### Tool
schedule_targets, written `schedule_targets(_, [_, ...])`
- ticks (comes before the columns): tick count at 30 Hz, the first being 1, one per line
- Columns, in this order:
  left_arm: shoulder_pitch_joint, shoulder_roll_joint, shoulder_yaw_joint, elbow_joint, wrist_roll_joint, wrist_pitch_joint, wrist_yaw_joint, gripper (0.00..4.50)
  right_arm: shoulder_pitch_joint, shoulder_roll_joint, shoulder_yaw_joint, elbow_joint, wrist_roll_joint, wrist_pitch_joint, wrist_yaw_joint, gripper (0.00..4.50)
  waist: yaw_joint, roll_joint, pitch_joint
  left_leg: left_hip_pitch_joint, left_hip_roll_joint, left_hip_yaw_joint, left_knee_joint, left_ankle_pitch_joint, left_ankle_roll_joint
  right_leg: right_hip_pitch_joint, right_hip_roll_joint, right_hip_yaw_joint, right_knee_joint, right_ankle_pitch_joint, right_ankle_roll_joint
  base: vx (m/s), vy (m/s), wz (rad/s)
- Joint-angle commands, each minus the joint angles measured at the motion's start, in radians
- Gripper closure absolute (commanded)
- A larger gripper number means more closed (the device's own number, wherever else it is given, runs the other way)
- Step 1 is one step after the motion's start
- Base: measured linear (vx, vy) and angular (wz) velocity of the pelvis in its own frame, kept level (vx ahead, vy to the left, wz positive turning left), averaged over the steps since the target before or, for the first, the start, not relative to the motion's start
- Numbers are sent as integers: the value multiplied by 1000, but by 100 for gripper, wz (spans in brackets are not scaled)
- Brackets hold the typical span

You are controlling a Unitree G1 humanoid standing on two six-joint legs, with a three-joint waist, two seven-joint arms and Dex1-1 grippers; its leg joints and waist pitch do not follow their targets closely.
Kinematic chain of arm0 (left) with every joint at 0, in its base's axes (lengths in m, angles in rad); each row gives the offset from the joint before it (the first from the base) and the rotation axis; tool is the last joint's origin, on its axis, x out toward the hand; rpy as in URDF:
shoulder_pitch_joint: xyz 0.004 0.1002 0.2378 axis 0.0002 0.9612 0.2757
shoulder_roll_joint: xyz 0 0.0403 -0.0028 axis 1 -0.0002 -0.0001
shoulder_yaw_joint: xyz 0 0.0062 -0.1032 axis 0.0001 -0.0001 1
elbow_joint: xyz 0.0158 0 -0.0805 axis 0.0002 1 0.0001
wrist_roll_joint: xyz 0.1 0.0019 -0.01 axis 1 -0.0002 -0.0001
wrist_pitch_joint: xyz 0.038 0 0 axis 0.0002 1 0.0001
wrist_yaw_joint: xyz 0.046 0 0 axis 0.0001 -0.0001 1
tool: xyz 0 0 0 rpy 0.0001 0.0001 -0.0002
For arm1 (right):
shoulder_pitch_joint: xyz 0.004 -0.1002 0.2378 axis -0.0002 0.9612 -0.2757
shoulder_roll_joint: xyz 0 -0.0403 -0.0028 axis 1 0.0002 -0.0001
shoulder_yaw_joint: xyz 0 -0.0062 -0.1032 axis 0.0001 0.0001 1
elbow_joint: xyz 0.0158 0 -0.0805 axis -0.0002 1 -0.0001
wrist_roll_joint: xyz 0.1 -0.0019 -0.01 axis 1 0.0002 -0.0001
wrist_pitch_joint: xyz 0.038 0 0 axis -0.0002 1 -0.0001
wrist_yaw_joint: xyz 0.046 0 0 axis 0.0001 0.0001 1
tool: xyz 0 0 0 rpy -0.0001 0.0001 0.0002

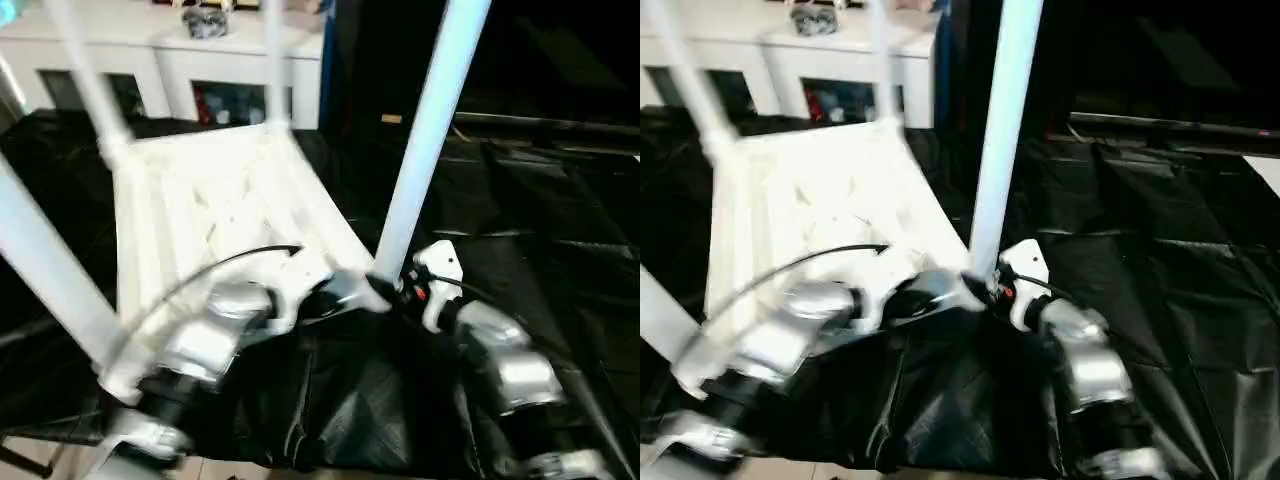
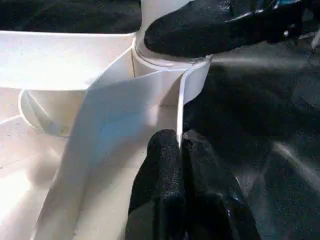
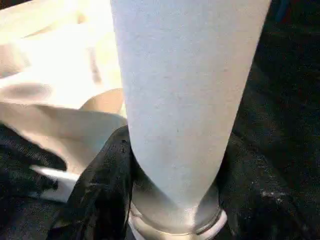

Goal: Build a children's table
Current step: Rotate leg to tighten

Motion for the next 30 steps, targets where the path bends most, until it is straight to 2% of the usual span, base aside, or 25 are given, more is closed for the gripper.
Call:
schedule_targets(1, [-53, -87, -35, 23, 3, -30, 84, 450, 11, 119, 102, 31, 19, 25, 30, 252, 0, 0, -38, 6, 38, -24, -86, -354, -1, 17, -67, 52, -121, -524, -95, 0, 0, 0])
schedule_targets(2, [-56, -91, -37, 28, 8, -35, 85, 450, 6, 129, 89, 36, 28, 27, 21, 252, -4, 5, -38, 4, 38, -25, -88, -357, -1, 18, -66, 52, -119, -510, -99, 0, 0, 0])
schedule_targets(3, [-57, -91, -37, 29, 9, -36, 85, 450, 5, 131, 86, 37, 30, 27, 19, 196, -5, 3, -39, 2, 39, -26, -89, -359, -2, 19, -65, 51, -119, -503, -100, 0, 0, 0])
schedule_targets(4, [-62, -91, -39, 36, 14, -44, 82, 450, -1, 139, 67, 40, 46, 37, 12, 182, -6, 6, -39, 2, 40, -27, -90, -361, -3, 20, -64, 51, -116, -484, -106, 0, 0, 0])
schedule_targets(5, [-66, -88, -40, 41, 17, -55, 80, 450, -1, 139, 58, 35, 56, 44, 13, 182, -7, 6, -40, 4, 40, -26, -90, -368, 0, 17, -63, 52, -117, -477, -109, 0, 0, 0])
schedule_targets(7, [-68, -81, -37, 46, 21, -64, 74, 450, 7, 129, 46, 15, 64, 57, 17, 145, -7, 5, -41, 1, 43, -27, -92, -362, 4, 20, -64, 53, -112, -438, -123, 0, 0, 0])
schedule_targets(10, [-67, -71, -36, 53, 21, -72, 67, 450, 21, 81, 41, -8, 37, 33, 13, 127, -5, 6, -40, 2, 42, -22, -91, -352, 6, 20, -63, 55, -111, -414, -136, 0, 0, 0])
schedule_targets(12, [-65, -69, -35, 53, 20, -77, 64, 450, 21, 59, 31, -14, 34, 22, 16, 127, -1, 9, -40, 3, 42, -21, -90, -345, 9, 19, -65, 57, -111, -412, -138, 0, 0, 0])
schedule_targets(15, [-51, -63, -29, 33, 15, -74, 51, 450, 22, -15, -22, -62, 63, 32, 58, 127, 4, 6, -42, 3, 45, -16, -87, -314, 22, 20, -64, 59, -109, -372, -152, 0, 0, 0])
schedule_targets(19, [-38, -57, -29, 21, 13, -98, 37, 450, 44, -97, -62, -112, 98, 50, 133, 127, 16, 6, -46, -8, 45, -14, -84, -231, 50, 33, -63, 59, -96, -269, -176, 0, 0, 0])
schedule_targets(20, [-23, -48, -28, 0, 5, -103, 24, 450, 74, -168, -85, -146, 123, 51, 199, 127, 22, 3, -48, -4, 46, -11, -79, -212, 61, 32, -64, 60, -94, -246, -180, 0, 0, 0])
schedule_targets(21, [-23, -48, -28, 0, 5, -103, 24, 450, 74, -168, -85, -146, 123, 51, 199, 127, 27, 3, -48, -1, 49, -9, -77, -203, 67, 31, -64, 61, -93, -230, -183, 0, 0, 0])
schedule_targets(22, [-17, -44, -29, -8, 3, -106, 21, 450, 84, -191, -90, -156, 132, 52, 218, 127, 26, 2, -49, -3, 47, -6, -74, -178, 80, 30, -61, 63, -88, -191, -200, 0, 0, 0])
schedule_targets(23, [0, -38, -27, -30, -9, -110, 9, 450, 105, -233, -111, -178, 158, 71, 258, 127, 24, 0, -51, -18, 44, -9, -73, -142, 94, 43, -62, 59, -80, -158, -205, 0, 0, 0])
schedule_targets(24, [0, -38, -27, -30, -9, -110, 9, 450, 105, -233, -111, -178, 158, 71, 258, 127, 26, 0, -51, -19, 46, -9, -72, -131, 101, 42, -62, 59, -79, -147, -204, 0, 0, 0])
schedule_targets(26, [19, -29, -28, -56, -12, -104, 6, 450, 135, -282, -116, -201, 172, 81, 313, 127, 24, -1, -50, -19, 43, -8, -70, -139, 114, 42, -62, 56, -82, -170, -208, 0, 0, 0])
schedule_targets(30, [56, -27, -20, -101, -23, -114, 19, 450, 190, -344, -113, -255, 203, 122, 402, 127, 25, -1, -48, -20, 44, -9, -69, -162, 116, 41, -62, 56, -89, -233, -189, 0, 0, 0])
